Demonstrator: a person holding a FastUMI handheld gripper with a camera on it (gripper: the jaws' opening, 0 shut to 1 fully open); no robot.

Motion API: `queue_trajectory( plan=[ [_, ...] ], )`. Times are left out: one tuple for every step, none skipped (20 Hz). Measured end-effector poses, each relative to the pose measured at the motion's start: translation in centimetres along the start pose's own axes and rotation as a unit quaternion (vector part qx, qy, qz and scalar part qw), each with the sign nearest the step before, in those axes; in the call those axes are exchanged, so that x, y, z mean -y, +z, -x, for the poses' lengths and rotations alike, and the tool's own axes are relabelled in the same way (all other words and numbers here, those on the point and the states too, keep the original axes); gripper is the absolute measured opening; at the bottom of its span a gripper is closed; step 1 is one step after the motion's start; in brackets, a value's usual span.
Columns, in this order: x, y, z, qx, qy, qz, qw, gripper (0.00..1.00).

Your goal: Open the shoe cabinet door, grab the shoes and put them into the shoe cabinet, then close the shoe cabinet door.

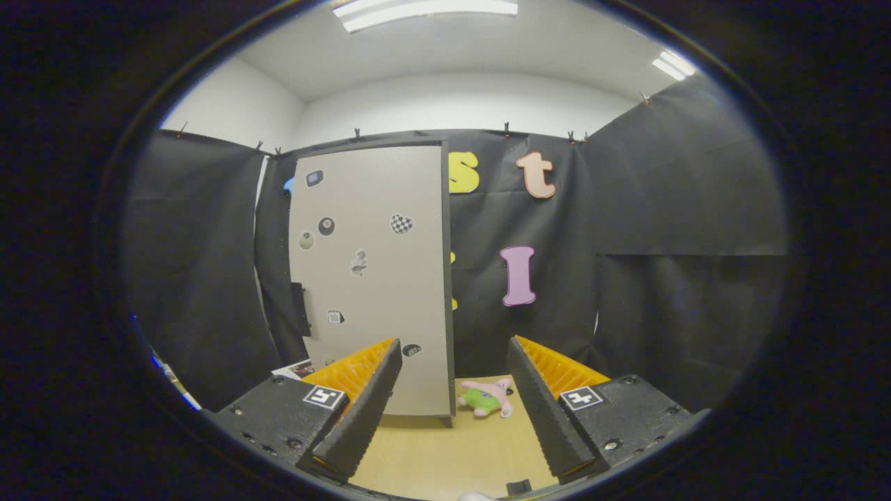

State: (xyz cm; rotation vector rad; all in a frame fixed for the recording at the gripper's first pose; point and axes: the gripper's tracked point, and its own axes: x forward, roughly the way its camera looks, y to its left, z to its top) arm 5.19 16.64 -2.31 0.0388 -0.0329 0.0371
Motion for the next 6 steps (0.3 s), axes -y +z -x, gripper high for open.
queue_trajectory(
  plan=[
    [0.0, 0.1, 0.04, 0.002, 0.0, 0.0, 1.0, 0.97],
    [0.01, 0.07, 0.02, 0.001, -0.001, 0.0, 1.0, 0.98],
    [-0.03, 0.1, 0.1, 0.002, -0.001, -0.001, 1.0, 0.97],
    [-0.03, 0.13, 0.05, 0.002, -0.001, -0.001, 1.0, 0.97],
    [-0.05, 0.18, 0.09, 0.002, -0.001, -0.002, 1.0, 0.97],
    [-0.11, 0.2, 0.12, 0.002, 0.0, -0.002, 1.0, 0.97]
  ],
)
